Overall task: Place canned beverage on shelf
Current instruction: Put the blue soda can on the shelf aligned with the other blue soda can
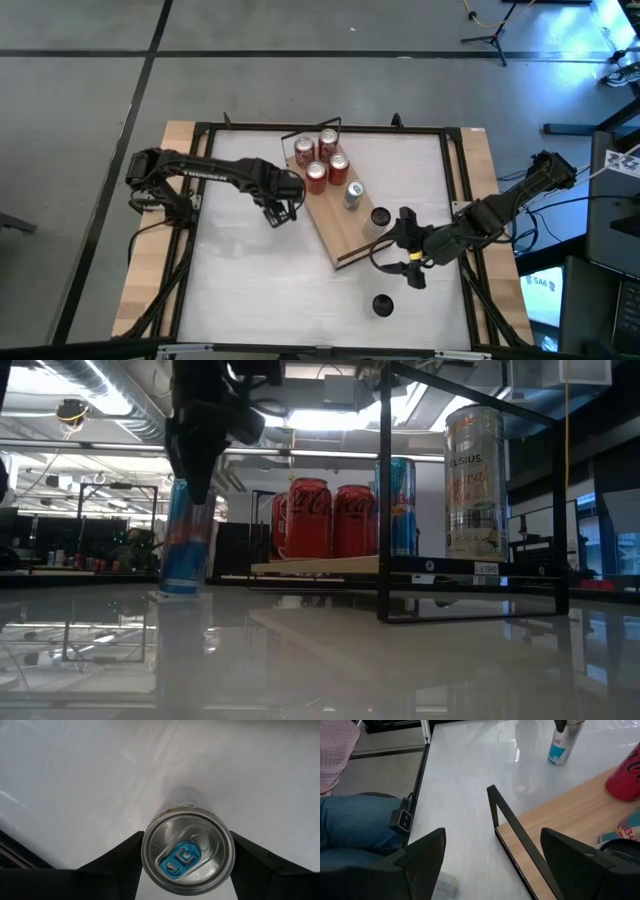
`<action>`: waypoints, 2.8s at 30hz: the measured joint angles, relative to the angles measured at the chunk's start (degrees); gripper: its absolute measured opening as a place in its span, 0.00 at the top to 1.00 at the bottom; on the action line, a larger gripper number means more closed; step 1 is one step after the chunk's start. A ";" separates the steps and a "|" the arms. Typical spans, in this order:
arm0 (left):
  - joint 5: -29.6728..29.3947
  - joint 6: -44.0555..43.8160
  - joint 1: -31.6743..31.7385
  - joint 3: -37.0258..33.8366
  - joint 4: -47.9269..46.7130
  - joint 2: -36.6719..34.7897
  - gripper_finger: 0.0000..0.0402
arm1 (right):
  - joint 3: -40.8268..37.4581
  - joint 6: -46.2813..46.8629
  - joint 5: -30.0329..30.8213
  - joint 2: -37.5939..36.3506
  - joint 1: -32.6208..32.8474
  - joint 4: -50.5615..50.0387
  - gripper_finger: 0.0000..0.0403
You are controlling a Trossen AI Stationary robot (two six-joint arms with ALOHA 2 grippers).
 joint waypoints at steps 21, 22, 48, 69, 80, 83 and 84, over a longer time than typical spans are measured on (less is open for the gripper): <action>5.58 -27.98 4.71 0.09 3.97 -0.04 0.44 | -0.02 -0.03 0.43 3.65 0.00 -0.13 0.20; 5.56 -27.98 4.71 0.09 3.96 -0.04 0.44 | -0.02 -0.03 0.40 3.95 0.00 -0.14 0.20; 6.30 -27.65 4.69 0.09 3.96 -0.04 0.42 | -0.02 -0.01 -0.02 4.62 0.00 -0.07 0.20; 7.13 -27.41 4.69 0.00 4.10 0.02 0.34 | -0.02 0.00 -0.04 4.62 0.00 -0.35 0.20; 6.74 -27.48 4.69 0.00 3.99 0.02 0.33 | -0.02 -0.01 -0.06 4.60 0.02 -0.43 0.20; 6.80 -27.46 4.69 0.00 4.01 0.02 0.33 | -0.02 0.00 -0.05 4.60 0.00 -0.86 0.20; 6.80 -27.47 4.69 0.00 4.01 0.02 0.33 | -0.02 0.00 -0.06 4.60 0.00 -1.17 0.20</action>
